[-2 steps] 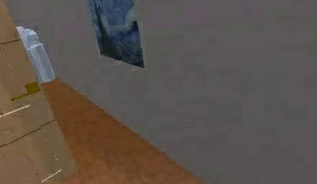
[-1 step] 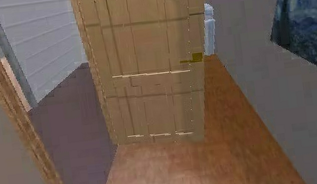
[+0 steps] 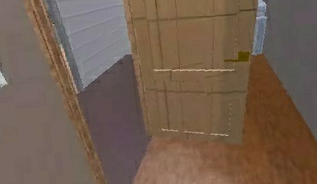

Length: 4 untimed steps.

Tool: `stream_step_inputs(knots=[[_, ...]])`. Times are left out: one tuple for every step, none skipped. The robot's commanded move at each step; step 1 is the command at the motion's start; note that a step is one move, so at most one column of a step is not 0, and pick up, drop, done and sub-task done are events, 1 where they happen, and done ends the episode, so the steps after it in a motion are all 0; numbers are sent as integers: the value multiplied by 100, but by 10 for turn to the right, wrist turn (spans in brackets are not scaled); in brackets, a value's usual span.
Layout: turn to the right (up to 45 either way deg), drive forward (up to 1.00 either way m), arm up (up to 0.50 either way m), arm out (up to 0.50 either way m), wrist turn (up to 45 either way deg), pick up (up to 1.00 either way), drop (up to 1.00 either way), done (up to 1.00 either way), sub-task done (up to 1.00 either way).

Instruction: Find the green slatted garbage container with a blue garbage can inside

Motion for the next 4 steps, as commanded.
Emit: stream_step_inputs(knots=[[0, 90, 0, 0, 0, 0, 0, 0, 0], [-60, 0, 0, 0, 0, 0, 0, 0, 0], [0, 35, 0, 0, 0, 0, 0, 0, 0], [-450, 0, 0, 0, 0, 0, 0, 0, 0]])
